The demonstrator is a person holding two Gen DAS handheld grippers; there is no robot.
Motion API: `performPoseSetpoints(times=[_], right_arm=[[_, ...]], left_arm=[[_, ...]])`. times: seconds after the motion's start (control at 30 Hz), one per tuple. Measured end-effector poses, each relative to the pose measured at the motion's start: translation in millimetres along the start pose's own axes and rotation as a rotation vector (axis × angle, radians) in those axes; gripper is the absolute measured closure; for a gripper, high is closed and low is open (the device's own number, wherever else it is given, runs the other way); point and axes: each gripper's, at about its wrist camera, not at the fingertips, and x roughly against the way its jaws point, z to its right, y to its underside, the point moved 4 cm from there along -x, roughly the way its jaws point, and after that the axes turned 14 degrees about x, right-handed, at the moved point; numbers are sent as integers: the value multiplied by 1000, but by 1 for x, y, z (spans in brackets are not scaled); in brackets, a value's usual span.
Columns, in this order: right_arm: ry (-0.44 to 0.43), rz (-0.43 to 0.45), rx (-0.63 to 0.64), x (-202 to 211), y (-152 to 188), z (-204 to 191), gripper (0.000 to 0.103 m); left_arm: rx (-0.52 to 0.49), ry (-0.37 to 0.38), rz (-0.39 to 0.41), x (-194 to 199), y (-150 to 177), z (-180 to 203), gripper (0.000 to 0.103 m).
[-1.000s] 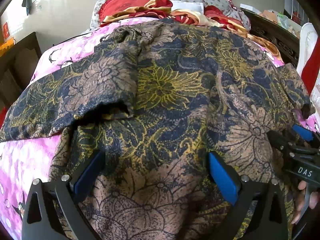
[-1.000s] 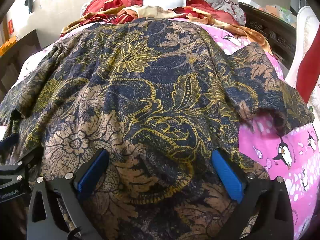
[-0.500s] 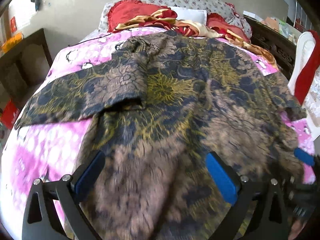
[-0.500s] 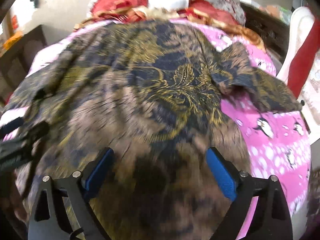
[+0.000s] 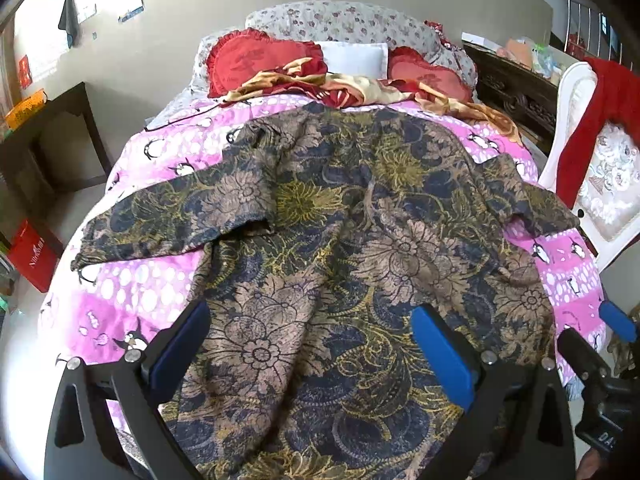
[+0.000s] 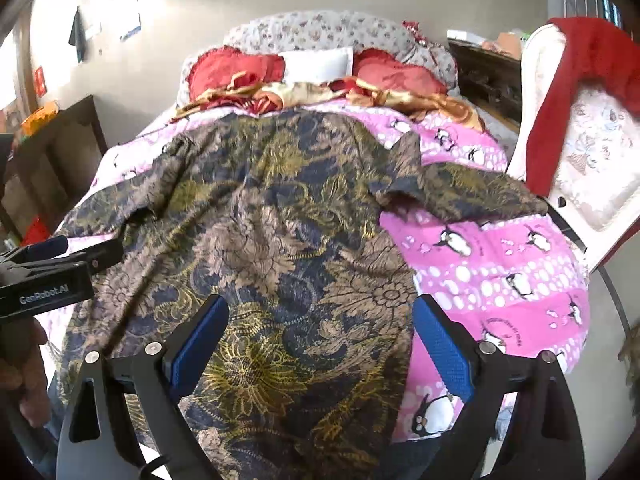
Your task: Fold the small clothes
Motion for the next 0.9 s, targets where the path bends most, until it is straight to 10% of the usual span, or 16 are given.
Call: performPoseSetpoints(times=[0.9], right_arm=[[-9,49,11,18,-49,16,17]], left_arm=[[19,-84,-35,-29,-33,-16,1]])
